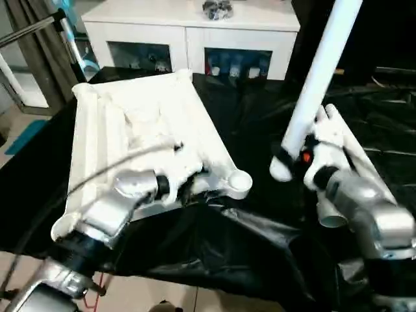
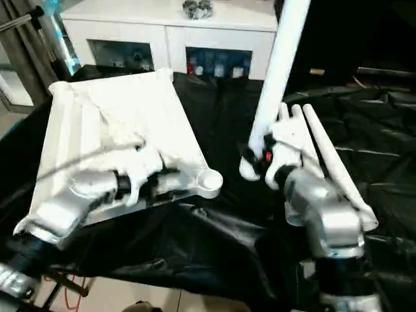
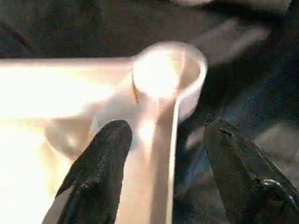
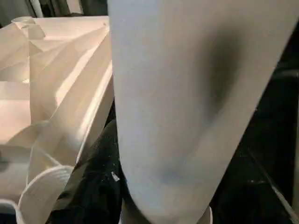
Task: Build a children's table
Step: Pick table leg
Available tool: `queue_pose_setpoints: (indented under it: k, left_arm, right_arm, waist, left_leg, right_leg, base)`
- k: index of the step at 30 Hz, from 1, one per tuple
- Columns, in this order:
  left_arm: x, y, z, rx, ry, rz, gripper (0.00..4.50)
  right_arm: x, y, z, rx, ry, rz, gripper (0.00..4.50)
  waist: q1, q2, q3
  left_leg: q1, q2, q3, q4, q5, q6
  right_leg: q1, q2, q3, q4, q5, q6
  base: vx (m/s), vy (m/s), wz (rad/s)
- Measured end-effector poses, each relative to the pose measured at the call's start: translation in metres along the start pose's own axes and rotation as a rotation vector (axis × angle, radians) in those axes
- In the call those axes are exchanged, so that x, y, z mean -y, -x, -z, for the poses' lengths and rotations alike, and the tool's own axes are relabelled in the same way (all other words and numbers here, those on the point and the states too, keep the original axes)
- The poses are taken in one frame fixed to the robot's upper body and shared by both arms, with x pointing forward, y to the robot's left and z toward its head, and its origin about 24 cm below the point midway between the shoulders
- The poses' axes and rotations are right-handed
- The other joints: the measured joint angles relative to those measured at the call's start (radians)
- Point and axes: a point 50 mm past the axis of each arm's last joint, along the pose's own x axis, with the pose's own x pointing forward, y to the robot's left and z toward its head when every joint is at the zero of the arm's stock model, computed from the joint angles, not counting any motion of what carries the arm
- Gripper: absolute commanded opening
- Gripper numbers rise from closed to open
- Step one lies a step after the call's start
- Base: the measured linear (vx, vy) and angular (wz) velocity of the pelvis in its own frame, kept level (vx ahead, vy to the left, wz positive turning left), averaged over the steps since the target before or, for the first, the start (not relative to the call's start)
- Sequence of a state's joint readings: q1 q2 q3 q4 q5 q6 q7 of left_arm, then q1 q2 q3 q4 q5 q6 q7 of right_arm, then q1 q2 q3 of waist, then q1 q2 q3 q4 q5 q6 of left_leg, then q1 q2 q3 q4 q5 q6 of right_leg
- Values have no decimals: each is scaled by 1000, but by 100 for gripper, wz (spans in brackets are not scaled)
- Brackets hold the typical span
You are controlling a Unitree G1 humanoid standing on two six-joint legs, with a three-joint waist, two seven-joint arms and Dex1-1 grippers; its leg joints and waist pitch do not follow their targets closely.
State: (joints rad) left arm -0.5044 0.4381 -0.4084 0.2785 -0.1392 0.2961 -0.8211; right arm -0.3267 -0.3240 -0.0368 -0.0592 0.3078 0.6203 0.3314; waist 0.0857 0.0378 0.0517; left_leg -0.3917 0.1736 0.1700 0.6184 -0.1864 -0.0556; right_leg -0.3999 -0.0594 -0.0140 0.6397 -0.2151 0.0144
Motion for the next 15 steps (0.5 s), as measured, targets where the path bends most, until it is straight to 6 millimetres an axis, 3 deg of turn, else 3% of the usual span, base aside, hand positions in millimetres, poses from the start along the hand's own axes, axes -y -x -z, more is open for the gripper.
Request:
queue_pose_setpoints:
  k: [3,4,8,9,12,14,15]
  left_arm:
    - [-4,1,12,-37,38,0,288]
    - [-5,2,15,-43,51,6,261]
    - [-6,2,17,-25,95,28,248]
    - [-7,2,17,-20,104,25,218]
    - [-10,1,18,-22,114,27,212]
    - [-13,2,19,-26,126,41,170]
    - [-13,2,19,-26,132,49,170]
  right_arm:
    - [-1,3,4,-3,-4,2,190]
    - [-2,3,4,-1,-7,2,190]
    - [-1,5,3,10,-7,20,190]
    - [-1,5,3,12,-8,22,190]
    - [-1,5,1,25,-12,23,190]
    - [-1,6,-2,49,-25,22,190]
    - [-1,7,-4,58,-28,20,190]
  waist:
    - [-3,1,0]
    - [-5,1,0]
    - [-2,2,0]
    - [-2,2,0]
    - [-2,4,-1]
    - [-2,6,0]
    - [-2,7,0]
  left_leg:
    - [0,0,0,0,0,0]
    - [1,0,0,0,0,0]
    - [1,0,0,0,0,0]
    - [1,0,0,0,0,0]
    - [2,0,0,0,0,0]
    - [2,0,0,0,0,0]
    - [2,0,0,0,0,0]
  right_leg:
    - [0,0,0,0,0,0]
    - [0,0,0,0,0,0]
    - [1,0,0,0,0,0]
    - [1,0,0,0,0,0]
    - [1,0,0,1,0,-1]
    - [1,0,1,1,0,-1]
    - [1,0,1,1,0,-1]
  base:
    - [0,0,0]
    - [0,0,0]
    - [0,0,0]
    - [0,0,0]
    - [0,0,0]
    - [0,0,0]
    - [0,0,0]
